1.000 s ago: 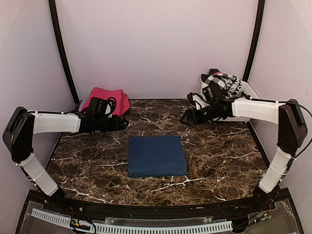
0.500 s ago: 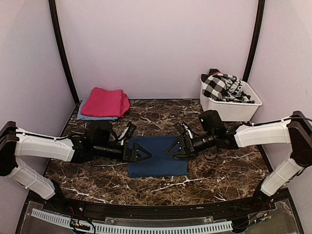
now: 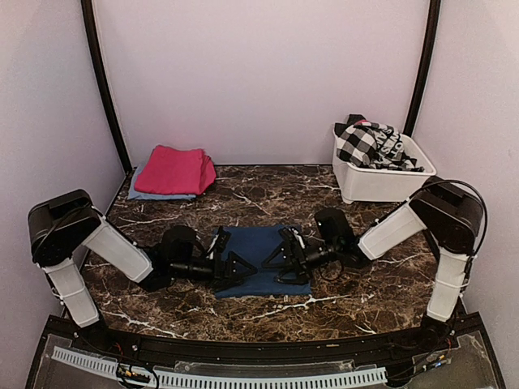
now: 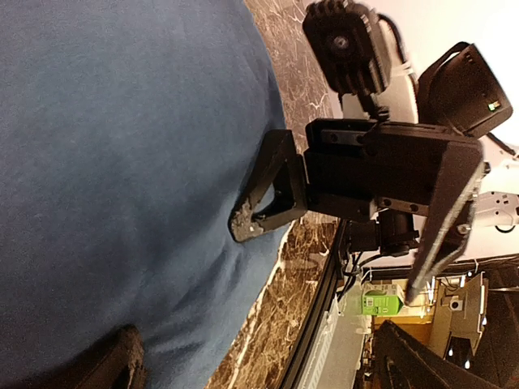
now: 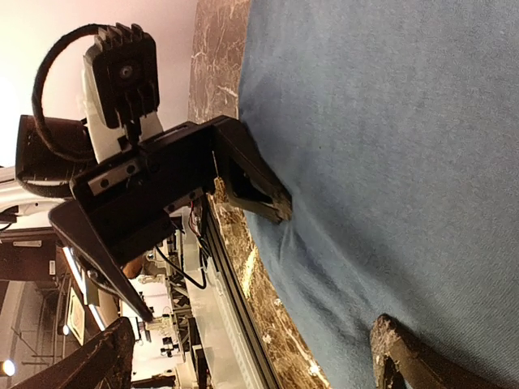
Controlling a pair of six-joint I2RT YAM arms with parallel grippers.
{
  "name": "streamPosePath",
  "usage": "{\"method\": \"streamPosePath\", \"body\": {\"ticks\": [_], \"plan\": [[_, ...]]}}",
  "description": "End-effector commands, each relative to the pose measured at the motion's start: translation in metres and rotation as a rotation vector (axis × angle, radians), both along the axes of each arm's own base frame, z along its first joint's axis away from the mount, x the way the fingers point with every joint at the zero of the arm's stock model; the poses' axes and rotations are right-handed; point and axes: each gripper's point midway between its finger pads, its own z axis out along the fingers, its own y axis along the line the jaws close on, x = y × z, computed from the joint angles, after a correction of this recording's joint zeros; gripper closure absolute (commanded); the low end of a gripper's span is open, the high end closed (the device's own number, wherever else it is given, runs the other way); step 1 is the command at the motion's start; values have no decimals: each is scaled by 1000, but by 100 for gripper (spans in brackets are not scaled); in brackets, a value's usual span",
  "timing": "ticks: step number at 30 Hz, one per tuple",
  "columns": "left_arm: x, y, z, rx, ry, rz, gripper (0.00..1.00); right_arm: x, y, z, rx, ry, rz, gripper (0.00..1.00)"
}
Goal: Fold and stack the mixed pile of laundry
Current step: Adjust the square-folded T-shirt at the center of the board.
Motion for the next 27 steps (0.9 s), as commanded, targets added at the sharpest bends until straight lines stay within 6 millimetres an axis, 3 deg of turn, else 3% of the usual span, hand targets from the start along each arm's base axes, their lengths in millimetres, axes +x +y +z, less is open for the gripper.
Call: {"method": "streamPosePath", "body": {"ticks": [1, 4, 6, 8, 11, 12, 16, 19, 22, 23, 27], "plan": [[15, 32, -26, 10, 48, 134, 1, 4, -31, -46, -79, 59, -67, 2], [15, 50, -33, 31, 59, 165, 1, 7, -53, -53, -88, 73, -108, 3], [12, 54, -31, 55, 46, 144, 1, 8, -54, -39, -75, 34, -96, 4], [14, 52, -19, 79, -3, 120, 1, 9, -46, -9, -29, -27, -65, 4], [31, 50, 19, 130, -105, 119, 1, 25, -38, 40, 11, -132, -59, 3], [43, 45, 43, 115, -178, 123, 1, 33, -36, 53, 19, -180, -63, 2], [79, 38, 77, 93, -246, 136, 1, 73, -25, 78, 61, -244, -77, 2], [104, 30, 85, 62, -276, 142, 1, 100, -14, 80, 88, -264, -85, 2], [127, 19, 73, 58, -268, 136, 1, 126, -5, 76, 107, -275, -86, 3], [134, 18, 73, 43, -275, 142, 1, 131, -4, 66, 102, -265, -86, 3], [155, 18, 38, 60, -233, 162, 1, 159, -6, 29, 77, -229, -113, 4]]}}
